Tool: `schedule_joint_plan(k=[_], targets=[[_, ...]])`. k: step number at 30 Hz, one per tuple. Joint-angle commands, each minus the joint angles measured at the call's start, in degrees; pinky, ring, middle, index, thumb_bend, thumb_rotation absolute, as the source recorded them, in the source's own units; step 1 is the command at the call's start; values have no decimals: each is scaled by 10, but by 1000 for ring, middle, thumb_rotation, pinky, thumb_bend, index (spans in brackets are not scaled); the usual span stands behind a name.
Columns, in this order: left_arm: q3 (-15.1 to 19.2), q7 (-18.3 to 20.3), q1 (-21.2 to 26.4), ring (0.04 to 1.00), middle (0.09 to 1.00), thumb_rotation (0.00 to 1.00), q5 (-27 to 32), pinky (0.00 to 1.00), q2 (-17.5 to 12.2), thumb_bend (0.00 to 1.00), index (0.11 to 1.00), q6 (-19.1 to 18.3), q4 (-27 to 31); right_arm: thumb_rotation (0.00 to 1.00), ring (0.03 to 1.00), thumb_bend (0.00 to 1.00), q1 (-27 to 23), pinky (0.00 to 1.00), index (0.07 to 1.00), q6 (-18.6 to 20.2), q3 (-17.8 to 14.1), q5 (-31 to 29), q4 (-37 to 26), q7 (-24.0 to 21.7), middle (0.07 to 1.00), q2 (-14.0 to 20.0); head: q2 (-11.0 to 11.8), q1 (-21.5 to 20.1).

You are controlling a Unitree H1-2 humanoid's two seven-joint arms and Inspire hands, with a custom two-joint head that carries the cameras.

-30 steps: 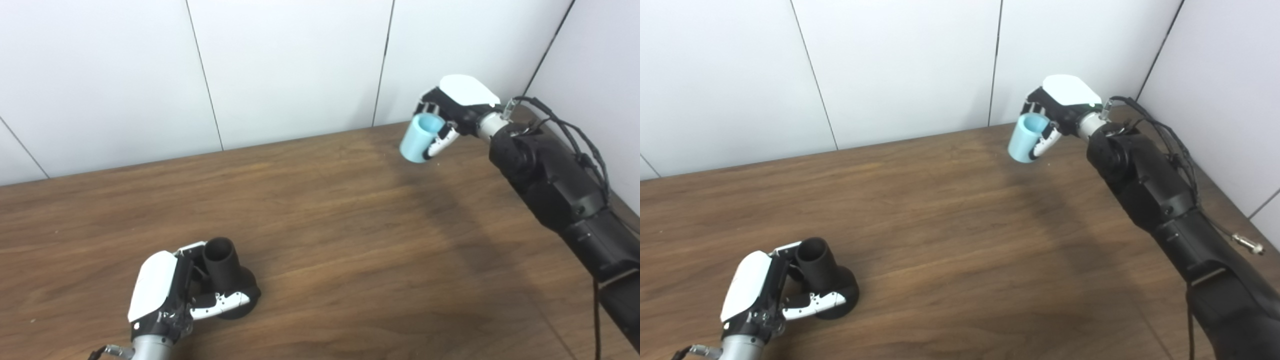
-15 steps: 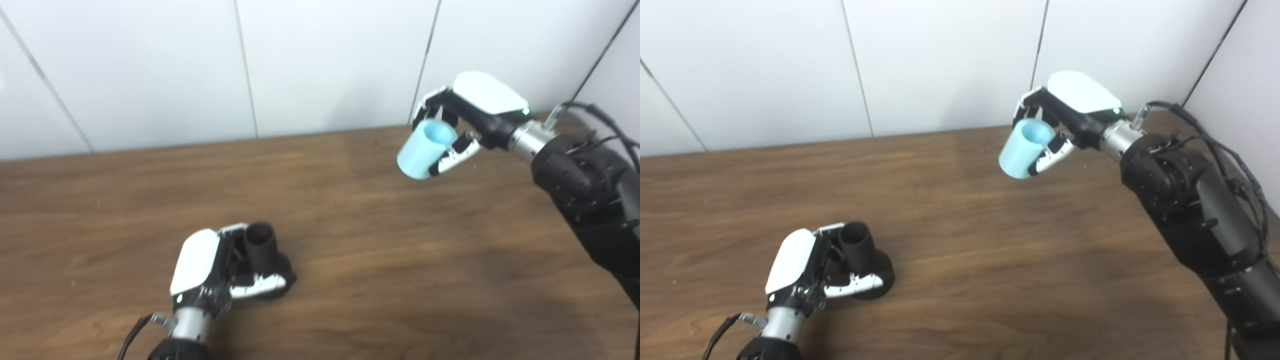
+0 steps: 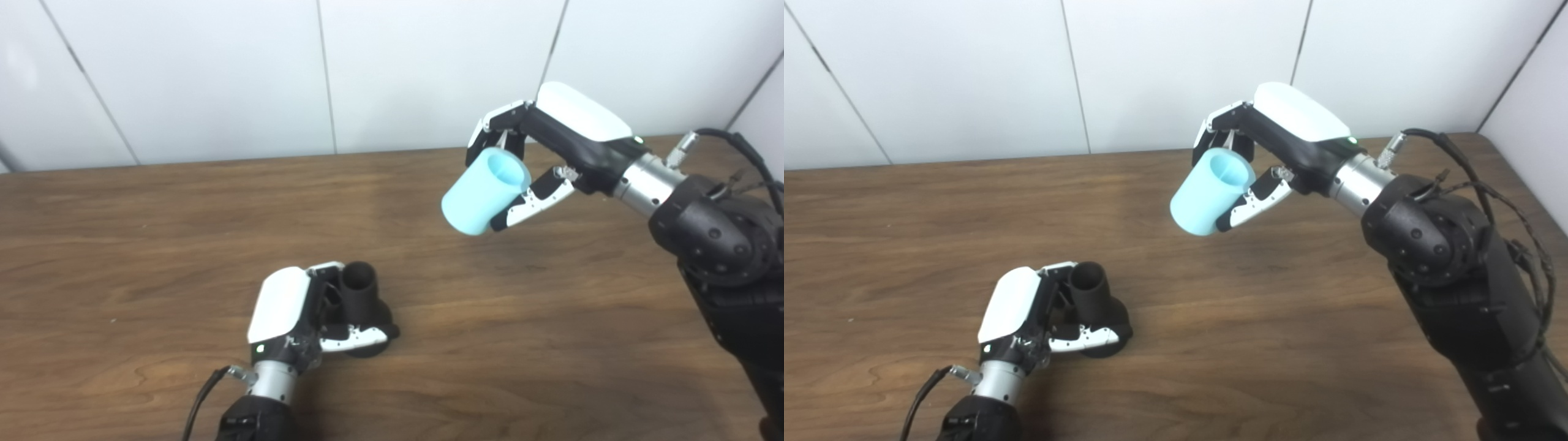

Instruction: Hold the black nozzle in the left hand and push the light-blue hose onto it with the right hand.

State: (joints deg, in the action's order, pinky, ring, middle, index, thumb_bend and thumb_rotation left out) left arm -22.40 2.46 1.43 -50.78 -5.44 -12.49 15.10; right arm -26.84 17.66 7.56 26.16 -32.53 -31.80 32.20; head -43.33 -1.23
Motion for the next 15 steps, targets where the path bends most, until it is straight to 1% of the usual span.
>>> schedule_joint_plan(k=[1,4,5,6,7,8,12,15], targets=[[-11,5,-5,489,460,0,-12,449,2,523,497,4,-9,0,407,520,-27,383,499,-14,-3,-6,-26,8,498,-4,0,3],[-15,2,-5,495,461,0,-20,461,2,523,497,6,-11,0,435,521,-26,465,486,-23,8,0,-30,10,495,-15,-1,6],[-16,2,-5,496,459,0,-23,461,2,523,498,6,-11,0,443,522,-26,570,485,-21,12,5,-31,10,490,-21,-1,6],[-17,2,-5,501,463,0,-24,468,2,523,497,6,-10,0,430,521,-26,494,486,-20,14,8,-31,10,495,-25,-1,6],[-18,1,-5,504,465,0,-25,473,2,523,496,7,-10,0,422,521,-27,446,488,-15,17,12,-32,9,497,-31,-1,6],[-19,1,-5,506,467,0,-26,475,2,523,496,7,-10,0,417,521,-27,418,487,-6,20,14,-34,7,500,-37,-1,7],[-21,3,-6,508,474,0,-28,481,3,522,494,5,-7,0,394,517,-22,360,505,14,26,11,-35,5,507,-63,-2,11],[-23,5,-6,506,474,0,-30,476,4,522,495,4,-5,0,392,516,-12,362,511,16,31,9,-34,2,509,-72,-4,13]])
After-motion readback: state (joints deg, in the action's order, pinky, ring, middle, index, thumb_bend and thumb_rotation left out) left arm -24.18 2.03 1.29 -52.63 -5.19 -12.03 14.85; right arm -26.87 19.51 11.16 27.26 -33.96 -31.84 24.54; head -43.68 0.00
